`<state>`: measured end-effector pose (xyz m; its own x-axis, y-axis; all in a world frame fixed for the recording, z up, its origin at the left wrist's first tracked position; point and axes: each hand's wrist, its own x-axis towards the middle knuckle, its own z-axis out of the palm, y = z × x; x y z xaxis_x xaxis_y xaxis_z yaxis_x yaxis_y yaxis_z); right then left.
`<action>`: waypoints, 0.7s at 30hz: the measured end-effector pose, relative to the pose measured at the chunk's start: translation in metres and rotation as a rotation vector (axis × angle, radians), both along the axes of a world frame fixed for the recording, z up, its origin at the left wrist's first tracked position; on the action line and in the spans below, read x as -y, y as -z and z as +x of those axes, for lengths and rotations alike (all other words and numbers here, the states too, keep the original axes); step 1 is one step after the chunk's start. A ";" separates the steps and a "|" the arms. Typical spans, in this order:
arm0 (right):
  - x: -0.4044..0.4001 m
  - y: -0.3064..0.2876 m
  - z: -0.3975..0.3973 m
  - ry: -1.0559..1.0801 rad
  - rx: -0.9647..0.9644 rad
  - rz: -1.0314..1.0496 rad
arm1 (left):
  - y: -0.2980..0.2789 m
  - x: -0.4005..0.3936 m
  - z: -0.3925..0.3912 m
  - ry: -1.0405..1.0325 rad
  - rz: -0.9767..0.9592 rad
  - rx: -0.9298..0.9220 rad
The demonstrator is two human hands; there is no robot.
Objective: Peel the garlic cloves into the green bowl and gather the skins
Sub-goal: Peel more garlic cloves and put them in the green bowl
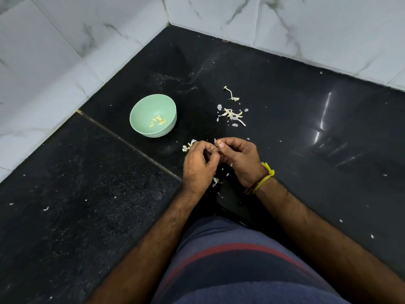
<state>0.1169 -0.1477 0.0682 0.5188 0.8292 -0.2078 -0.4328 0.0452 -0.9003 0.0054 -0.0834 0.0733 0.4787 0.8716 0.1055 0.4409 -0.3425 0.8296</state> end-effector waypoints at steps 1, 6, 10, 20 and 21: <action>0.000 -0.001 0.000 -0.001 -0.054 0.011 | -0.001 0.001 0.000 0.003 0.003 0.004; 0.003 -0.003 0.006 -0.032 -0.168 0.037 | -0.010 0.002 -0.001 -0.083 0.039 0.114; 0.006 -0.005 0.008 -0.058 -0.235 0.064 | -0.015 -0.003 -0.001 -0.177 -0.037 0.166; 0.006 -0.005 0.007 -0.108 -0.178 0.062 | -0.017 -0.001 -0.004 -0.025 -0.301 0.332; 0.006 -0.004 0.006 -0.103 -0.156 0.057 | -0.017 -0.002 -0.005 -0.021 -0.300 0.325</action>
<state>0.1232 -0.1535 0.0725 0.3953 0.8893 -0.2300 -0.5720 0.0424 -0.8191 0.0001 -0.0814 0.0898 0.4438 0.8961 -0.0112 0.1447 -0.0593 0.9877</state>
